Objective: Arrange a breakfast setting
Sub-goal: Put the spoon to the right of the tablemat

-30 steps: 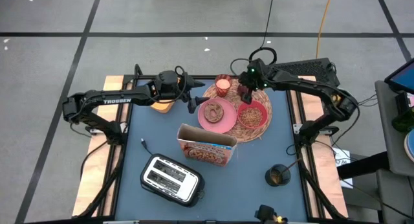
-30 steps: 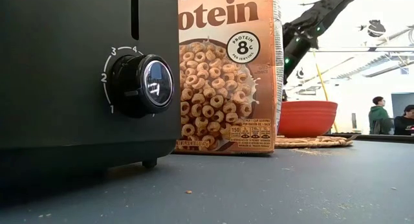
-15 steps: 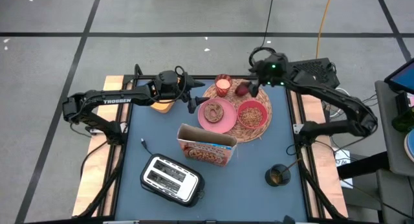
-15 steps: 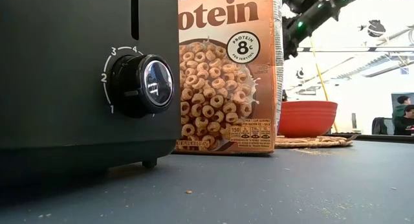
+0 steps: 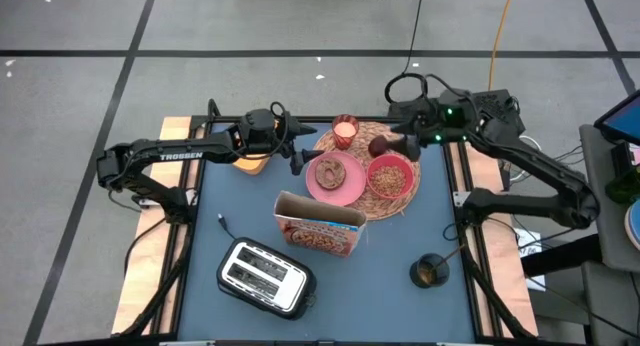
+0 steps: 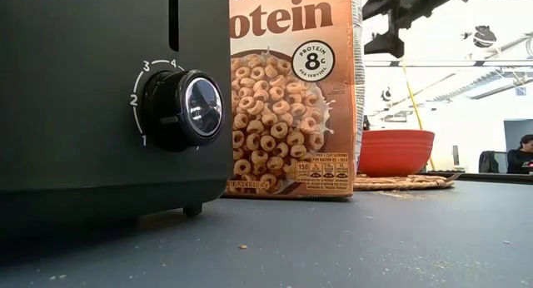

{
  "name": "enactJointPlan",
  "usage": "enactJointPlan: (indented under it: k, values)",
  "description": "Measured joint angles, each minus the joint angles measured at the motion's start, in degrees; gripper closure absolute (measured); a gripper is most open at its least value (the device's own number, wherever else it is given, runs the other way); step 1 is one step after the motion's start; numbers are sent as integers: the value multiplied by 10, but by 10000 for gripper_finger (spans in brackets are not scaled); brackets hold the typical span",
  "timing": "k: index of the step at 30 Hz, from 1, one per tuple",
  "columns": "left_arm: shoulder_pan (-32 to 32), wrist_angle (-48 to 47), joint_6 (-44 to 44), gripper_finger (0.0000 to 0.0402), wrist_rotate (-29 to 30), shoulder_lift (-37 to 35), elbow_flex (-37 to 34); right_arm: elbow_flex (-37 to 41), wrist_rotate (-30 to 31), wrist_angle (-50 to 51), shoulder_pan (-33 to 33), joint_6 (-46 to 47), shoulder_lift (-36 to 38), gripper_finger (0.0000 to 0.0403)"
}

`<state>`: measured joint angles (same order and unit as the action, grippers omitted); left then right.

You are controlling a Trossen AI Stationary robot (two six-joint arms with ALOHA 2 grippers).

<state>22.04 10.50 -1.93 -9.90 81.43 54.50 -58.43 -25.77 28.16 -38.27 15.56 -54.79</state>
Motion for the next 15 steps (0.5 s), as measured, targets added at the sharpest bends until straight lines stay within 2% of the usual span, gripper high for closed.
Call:
enactJointPlan:
  k: [7, 15]
  values:
    - [0, 0, 0, 39, 0, 0, 0, 0, 0, 86, 53, 32, 49, 51]
    - [0, 0, -14, 39, 0, 0, 0, 0, 1, 278, 90, 62, 96, 66]
